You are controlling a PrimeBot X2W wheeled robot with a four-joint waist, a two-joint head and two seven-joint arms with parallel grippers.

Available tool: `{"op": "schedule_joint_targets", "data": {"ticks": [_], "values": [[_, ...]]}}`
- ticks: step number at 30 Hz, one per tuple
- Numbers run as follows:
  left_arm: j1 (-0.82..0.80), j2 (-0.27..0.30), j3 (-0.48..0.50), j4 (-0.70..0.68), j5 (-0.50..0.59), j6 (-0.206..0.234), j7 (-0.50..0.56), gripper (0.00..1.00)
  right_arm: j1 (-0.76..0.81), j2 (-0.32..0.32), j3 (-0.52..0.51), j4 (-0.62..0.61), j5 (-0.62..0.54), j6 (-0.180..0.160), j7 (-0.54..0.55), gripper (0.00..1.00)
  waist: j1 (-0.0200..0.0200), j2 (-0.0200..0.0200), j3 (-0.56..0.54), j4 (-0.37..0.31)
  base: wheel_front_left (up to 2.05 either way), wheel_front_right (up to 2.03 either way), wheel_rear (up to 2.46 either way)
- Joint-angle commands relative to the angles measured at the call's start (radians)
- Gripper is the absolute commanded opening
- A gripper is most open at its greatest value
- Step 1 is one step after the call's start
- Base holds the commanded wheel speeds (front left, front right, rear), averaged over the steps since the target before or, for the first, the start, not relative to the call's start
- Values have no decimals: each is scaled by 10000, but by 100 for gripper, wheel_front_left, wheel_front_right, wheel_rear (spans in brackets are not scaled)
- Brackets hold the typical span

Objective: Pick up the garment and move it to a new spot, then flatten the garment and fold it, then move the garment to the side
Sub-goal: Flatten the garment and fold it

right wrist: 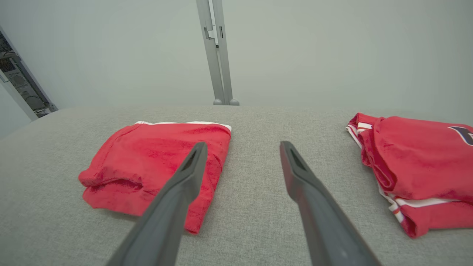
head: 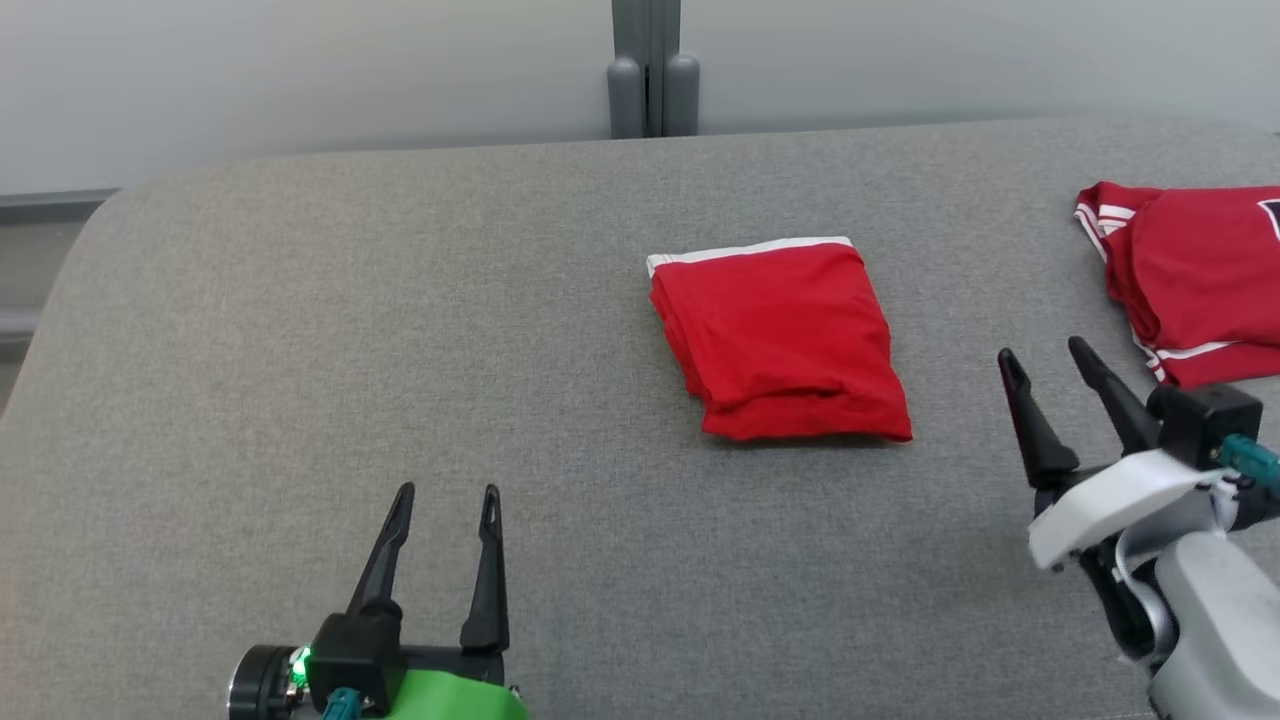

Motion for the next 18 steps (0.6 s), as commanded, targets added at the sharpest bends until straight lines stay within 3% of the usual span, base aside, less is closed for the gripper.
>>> {"op": "schedule_joint_targets", "data": {"ticks": [1,8,18], "values": [[266,25,142,-64,37,-49,0,100,571,273,-266,-281,-396,1,-31,100,0,0,-416,-375,0,0,0],[898,24,615,-282,-146,-164,0,100,2382,1727,-1512,-2238,-2209,1,-39,100,0,0,-932,-684,0,0,0],[1380,24,885,-413,-222,-223,0,100,3723,2621,-1984,-2916,-2892,1,-35,100,0,0,-1409,-569,0,0,0]]}}
